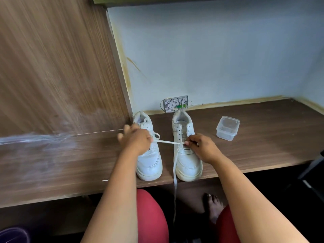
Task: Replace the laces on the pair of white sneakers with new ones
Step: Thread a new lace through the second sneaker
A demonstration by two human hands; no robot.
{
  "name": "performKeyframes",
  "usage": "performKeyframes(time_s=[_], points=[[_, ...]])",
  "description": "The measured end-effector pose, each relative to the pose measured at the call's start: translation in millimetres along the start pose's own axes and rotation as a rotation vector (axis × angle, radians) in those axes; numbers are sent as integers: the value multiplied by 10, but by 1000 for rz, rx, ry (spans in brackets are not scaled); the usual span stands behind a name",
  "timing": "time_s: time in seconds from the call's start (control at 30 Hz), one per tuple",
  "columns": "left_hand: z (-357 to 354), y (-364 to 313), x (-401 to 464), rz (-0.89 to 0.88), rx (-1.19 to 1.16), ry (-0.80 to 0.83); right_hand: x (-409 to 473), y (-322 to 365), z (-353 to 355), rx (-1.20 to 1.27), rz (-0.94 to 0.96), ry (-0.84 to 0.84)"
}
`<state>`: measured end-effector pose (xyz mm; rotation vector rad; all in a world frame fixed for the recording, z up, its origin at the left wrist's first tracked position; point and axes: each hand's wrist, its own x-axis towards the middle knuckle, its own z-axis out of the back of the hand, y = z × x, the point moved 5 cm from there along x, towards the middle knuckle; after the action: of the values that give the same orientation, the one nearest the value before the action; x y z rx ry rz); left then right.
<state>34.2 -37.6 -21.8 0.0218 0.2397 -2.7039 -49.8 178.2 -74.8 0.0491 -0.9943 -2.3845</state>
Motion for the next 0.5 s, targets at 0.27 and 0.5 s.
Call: performKeyframes(time_s=[0.27, 0.5], points=[[-252, -671, -53, -350, 19, 21, -13, 65, -18, -38, 57, 4], [-384, -558, 107, -438, -200, -45, -78, 120, 135, -133, 117, -74]])
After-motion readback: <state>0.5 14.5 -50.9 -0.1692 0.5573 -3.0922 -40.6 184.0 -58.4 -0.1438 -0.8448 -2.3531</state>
